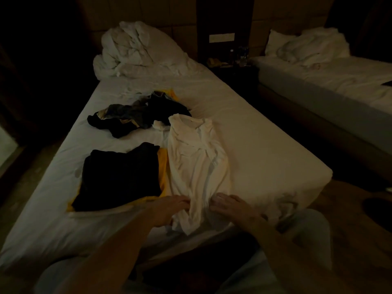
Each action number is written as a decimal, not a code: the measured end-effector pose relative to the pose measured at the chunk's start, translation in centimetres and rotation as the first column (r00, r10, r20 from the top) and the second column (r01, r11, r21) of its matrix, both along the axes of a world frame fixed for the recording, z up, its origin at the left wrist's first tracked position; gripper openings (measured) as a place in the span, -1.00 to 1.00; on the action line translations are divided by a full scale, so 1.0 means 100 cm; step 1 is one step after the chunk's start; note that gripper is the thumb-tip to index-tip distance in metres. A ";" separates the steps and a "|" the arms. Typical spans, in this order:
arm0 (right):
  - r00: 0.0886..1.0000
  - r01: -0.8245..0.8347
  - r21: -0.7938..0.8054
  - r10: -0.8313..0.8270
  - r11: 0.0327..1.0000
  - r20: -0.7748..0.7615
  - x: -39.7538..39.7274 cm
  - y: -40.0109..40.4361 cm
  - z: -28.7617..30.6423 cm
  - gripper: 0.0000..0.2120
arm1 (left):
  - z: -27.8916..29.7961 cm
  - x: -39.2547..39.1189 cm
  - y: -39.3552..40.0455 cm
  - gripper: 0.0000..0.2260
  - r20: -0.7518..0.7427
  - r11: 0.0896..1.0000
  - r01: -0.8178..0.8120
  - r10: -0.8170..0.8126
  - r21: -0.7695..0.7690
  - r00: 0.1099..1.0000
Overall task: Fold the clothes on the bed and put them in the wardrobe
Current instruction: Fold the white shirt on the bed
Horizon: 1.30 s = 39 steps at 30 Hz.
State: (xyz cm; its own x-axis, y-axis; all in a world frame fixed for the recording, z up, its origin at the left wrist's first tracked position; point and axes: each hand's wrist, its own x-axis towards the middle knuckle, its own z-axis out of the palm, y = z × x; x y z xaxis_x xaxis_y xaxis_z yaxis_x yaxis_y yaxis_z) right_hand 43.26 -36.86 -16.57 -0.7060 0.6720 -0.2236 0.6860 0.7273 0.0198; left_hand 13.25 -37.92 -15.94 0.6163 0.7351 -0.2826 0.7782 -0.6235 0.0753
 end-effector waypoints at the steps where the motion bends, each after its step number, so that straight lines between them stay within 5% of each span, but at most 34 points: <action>1: 0.996 -0.028 0.014 0.027 1.000 0.081 0.001 0.005 -0.008 -0.54 | 0.000 0.001 -0.001 -0.37 -0.028 1.000 -0.005 0.006 0.030 1.000; 8: 0.996 -0.033 0.035 0.030 0.999 0.087 -0.012 0.015 -0.012 -0.62 | -0.004 0.012 0.009 -0.63 -0.019 0.988 -0.069 0.072 0.138 0.997; 13: 0.971 0.112 -0.005 -0.110 0.994 -0.212 -0.024 0.037 0.006 -0.60 | 0.011 0.014 0.026 -0.56 0.214 0.906 -0.419 0.422 -0.059 0.881; 15: 0.828 0.283 -0.262 -0.372 0.923 -0.419 -0.028 0.049 0.017 -0.64 | 0.028 0.013 0.037 -0.62 0.439 0.831 -0.528 0.545 -0.174 0.714; 18: 0.424 0.345 -0.537 -0.638 0.770 -0.643 -0.037 0.072 0.040 -0.68 | 0.054 0.008 0.065 -0.70 0.668 0.715 -0.609 0.642 -0.343 0.377; 21: 0.203 0.362 -0.584 -0.673 0.727 -0.711 -0.045 0.102 0.072 -0.78 | 0.075 -0.001 0.095 -0.74 0.739 0.648 -0.578 0.665 -0.496 0.111; 24: 0.031 0.331 -0.613 -0.658 0.717 -0.753 -0.050 0.139 0.098 -0.92 | 0.100 -0.005 0.118 -0.79 0.664 0.591 -0.328 0.725 -0.737 -0.183; 28: -0.050 0.283 -0.654 -0.670 0.702 -0.741 -0.055 0.192 0.122 -0.78 | 0.125 -0.018 0.157 -0.73 0.628 0.611 -0.144 0.750 -0.778 -0.209; 32: -0.126 0.195 -0.783 -0.777 0.591 -0.617 -0.065 0.248 0.134 -0.79 | 0.129 -0.032 0.205 -0.79 0.617 0.578 -0.217 0.750 -0.787 -0.238; 37: -0.093 0.224 -0.854 -0.862 0.470 -0.498 -0.090 0.326 0.123 -0.58 | 0.127 -0.029 0.276 -0.82 0.583 0.495 -0.311 0.719 -0.811 -0.378; 39: -0.072 0.291 -0.852 -0.879 0.434 -0.472 -0.097 0.354 0.109 -0.52 | 0.114 -0.031 0.304 -0.85 0.599 0.470 -0.384 0.712 -0.795 -0.366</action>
